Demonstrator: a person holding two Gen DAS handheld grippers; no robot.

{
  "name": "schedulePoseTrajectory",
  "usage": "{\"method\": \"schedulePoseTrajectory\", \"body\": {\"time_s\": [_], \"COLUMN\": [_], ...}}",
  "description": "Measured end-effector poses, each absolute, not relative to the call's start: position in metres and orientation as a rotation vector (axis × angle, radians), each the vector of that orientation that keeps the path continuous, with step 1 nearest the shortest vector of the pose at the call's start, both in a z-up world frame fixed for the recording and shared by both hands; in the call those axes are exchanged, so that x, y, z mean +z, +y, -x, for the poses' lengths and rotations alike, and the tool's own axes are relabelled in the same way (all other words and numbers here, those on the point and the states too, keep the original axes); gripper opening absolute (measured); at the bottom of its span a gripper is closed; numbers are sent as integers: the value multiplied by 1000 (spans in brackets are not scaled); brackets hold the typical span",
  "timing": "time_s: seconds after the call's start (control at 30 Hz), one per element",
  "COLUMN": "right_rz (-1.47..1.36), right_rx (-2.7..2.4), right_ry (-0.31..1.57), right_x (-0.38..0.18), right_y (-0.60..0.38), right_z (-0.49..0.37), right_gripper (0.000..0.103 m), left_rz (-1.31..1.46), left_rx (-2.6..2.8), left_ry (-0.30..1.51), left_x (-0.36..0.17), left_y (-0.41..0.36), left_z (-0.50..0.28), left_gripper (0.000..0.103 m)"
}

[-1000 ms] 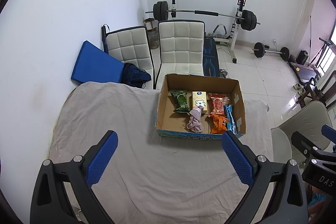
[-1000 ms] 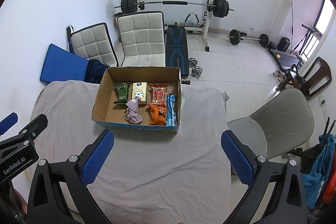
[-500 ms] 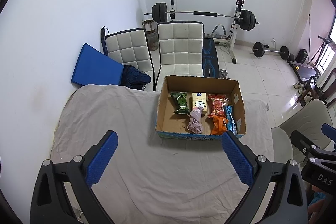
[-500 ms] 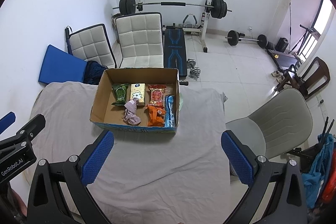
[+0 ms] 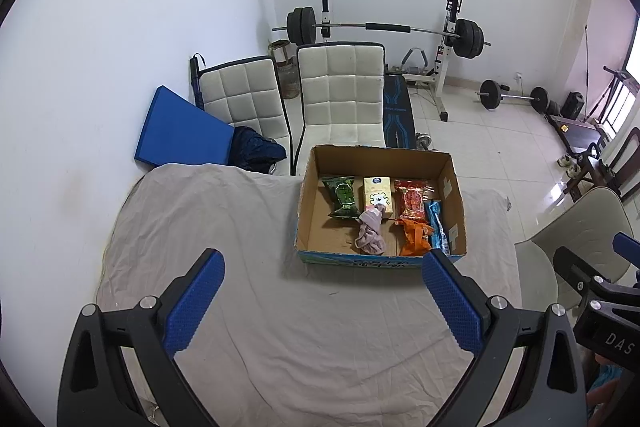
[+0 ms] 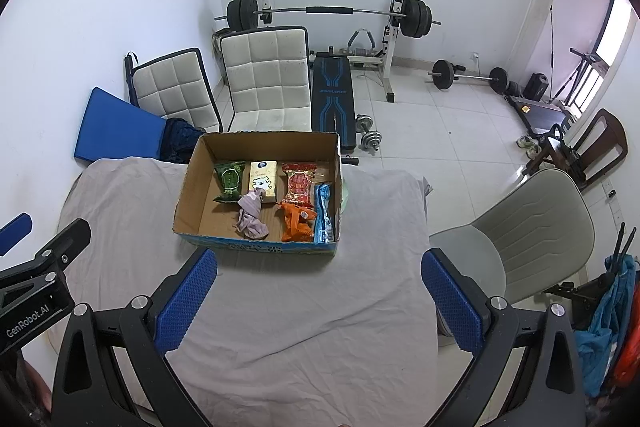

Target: Organize soft objects

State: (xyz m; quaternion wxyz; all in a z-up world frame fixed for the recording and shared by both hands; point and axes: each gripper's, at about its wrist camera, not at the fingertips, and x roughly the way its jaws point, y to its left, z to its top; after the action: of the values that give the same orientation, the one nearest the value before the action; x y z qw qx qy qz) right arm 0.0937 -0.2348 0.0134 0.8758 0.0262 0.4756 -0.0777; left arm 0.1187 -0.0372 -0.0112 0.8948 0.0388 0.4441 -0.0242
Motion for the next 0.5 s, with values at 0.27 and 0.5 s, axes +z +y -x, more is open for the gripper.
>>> {"method": "schedulePoseTrajectory", "body": {"time_s": [0.27,0.5], "right_rz": [-54,-47], "right_rx": [-161,-162], "right_ry": [991,984], "right_x": [16,24], "right_y": [-235,-229], "right_z": [-93,-91], "right_gripper": [103,103], "left_rz": [-80,-82], "left_rx": [-55,-56], "left_ry": [921,918], "left_x": [-10,-10], "left_y": [-35,-35], "left_z": [-118,-118], "left_gripper": [101,101]}}
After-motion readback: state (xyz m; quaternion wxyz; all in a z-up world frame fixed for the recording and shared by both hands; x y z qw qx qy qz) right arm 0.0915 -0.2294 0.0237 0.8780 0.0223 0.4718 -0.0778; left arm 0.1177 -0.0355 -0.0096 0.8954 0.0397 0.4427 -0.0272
